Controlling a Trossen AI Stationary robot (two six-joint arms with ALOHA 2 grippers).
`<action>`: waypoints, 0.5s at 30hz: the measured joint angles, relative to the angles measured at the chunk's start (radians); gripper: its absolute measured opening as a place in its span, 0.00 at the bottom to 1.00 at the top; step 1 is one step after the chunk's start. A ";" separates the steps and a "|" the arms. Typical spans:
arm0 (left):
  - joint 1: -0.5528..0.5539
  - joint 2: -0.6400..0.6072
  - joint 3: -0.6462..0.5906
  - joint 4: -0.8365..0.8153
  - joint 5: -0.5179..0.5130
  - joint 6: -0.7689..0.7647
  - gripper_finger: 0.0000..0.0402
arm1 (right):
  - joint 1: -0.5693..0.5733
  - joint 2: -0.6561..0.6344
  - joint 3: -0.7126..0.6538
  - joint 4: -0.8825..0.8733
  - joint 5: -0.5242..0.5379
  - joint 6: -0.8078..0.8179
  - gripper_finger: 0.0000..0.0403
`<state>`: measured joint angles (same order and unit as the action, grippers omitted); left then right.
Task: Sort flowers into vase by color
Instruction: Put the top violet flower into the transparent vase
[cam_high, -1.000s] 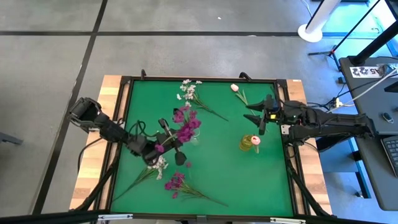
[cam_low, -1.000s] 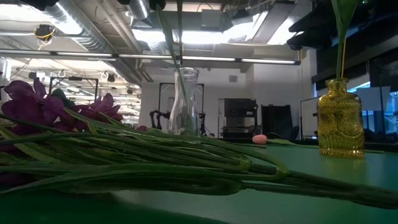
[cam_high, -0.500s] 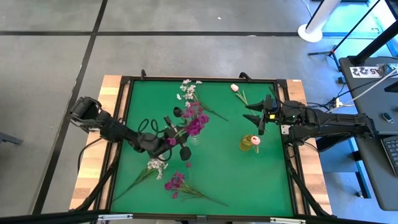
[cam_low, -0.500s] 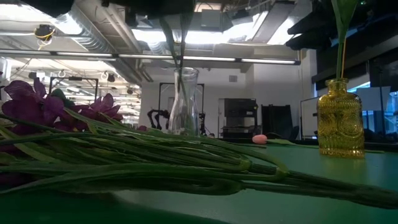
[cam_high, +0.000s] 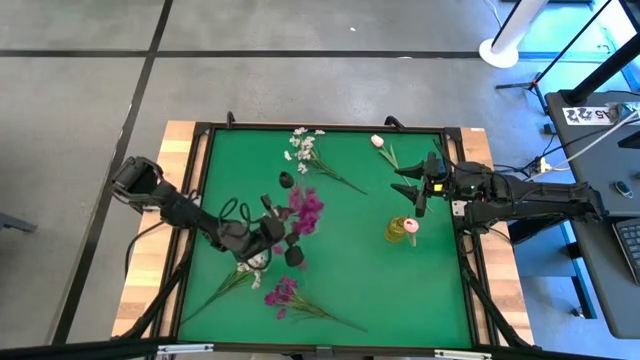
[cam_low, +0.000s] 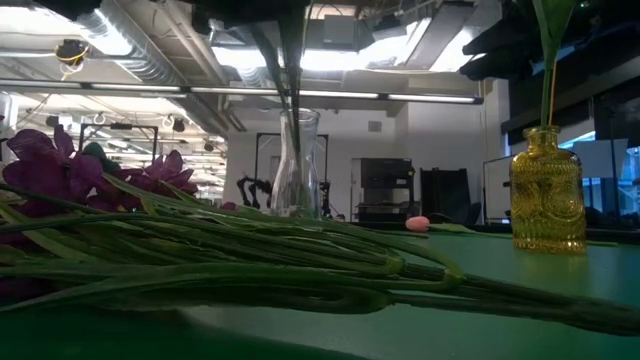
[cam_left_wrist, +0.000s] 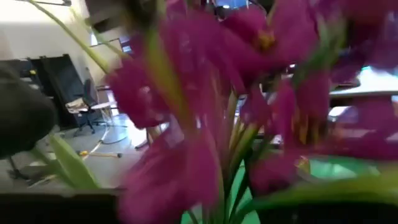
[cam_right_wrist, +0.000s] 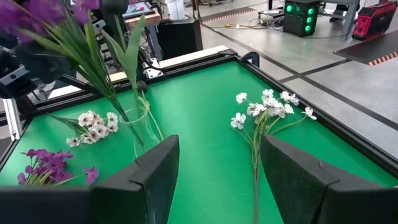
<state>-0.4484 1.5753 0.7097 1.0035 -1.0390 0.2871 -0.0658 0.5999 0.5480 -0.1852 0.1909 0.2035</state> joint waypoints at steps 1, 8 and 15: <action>-0.010 0.000 0.000 0.000 -0.025 0.015 0.40 | 0.000 0.000 0.000 0.000 0.000 0.000 0.55; -0.100 -0.025 0.004 0.000 -0.201 0.107 0.50 | 0.000 0.000 0.000 0.000 0.000 0.000 0.55; -0.240 -0.091 0.060 0.003 -0.376 0.263 0.53 | 0.000 0.000 0.000 0.000 0.000 0.000 0.55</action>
<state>-0.6879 1.4840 0.7702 1.0064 -1.4151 0.5498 -0.0658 0.5998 0.5480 -0.1848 0.1905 0.2035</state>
